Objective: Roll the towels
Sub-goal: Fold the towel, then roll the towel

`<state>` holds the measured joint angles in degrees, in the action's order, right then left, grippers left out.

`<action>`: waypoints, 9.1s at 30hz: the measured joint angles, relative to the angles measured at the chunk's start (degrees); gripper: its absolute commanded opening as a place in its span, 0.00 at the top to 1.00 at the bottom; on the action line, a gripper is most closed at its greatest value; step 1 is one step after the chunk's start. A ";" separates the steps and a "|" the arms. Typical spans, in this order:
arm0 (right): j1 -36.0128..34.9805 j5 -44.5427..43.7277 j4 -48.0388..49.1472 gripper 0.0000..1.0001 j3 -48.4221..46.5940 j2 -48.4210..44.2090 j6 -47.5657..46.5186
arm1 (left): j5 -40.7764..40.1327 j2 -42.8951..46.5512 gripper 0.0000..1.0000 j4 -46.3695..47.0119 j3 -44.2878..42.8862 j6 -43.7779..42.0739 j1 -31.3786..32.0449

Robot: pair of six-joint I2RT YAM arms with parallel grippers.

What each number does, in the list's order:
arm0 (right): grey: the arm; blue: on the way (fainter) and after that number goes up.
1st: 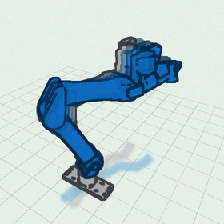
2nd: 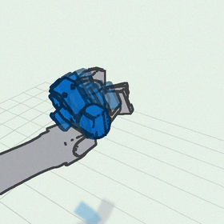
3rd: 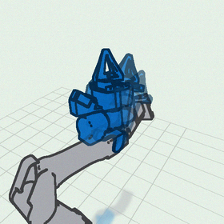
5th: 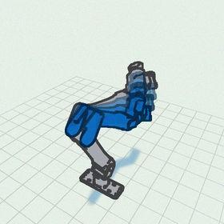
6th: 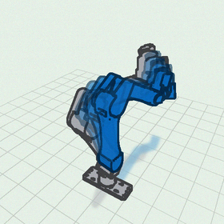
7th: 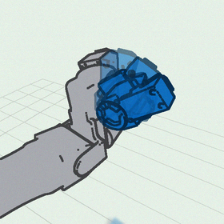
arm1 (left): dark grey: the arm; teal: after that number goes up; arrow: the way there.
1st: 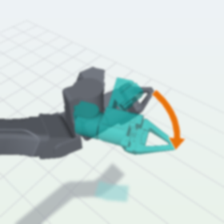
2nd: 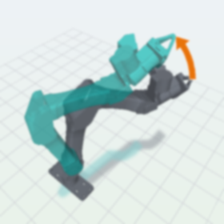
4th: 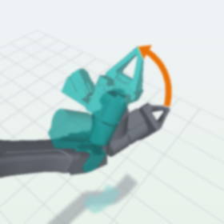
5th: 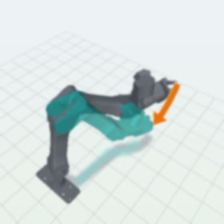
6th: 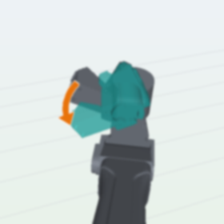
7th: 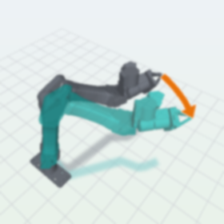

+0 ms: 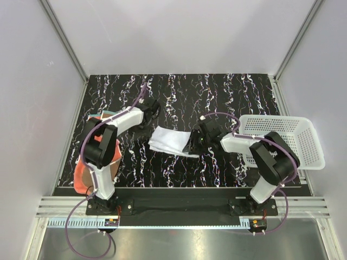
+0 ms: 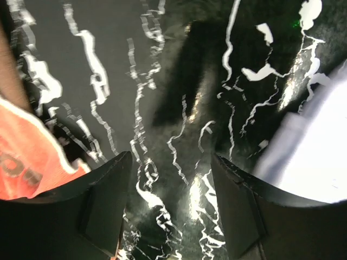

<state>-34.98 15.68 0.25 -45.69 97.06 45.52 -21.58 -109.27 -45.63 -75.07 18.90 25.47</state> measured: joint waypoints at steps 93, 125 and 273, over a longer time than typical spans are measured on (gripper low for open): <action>13.44 16.87 0.13 1.00 -1.70 6.54 -3.74 | 5.01 2.14 1.00 5.75 2.40 9.75 2.51; 2.80 -4.13 -27.02 0.90 -7.96 -5.60 -6.16 | 13.55 25.62 0.91 16.72 15.26 11.41 29.83; 0.09 6.05 -16.83 0.91 4.00 -13.84 9.68 | -16.24 10.10 0.52 25.88 21.33 14.21 57.33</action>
<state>-34.89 21.74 -16.58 -41.69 83.22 55.20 -37.82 -99.18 -19.75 -53.74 33.10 82.81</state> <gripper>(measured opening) 0.120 0.491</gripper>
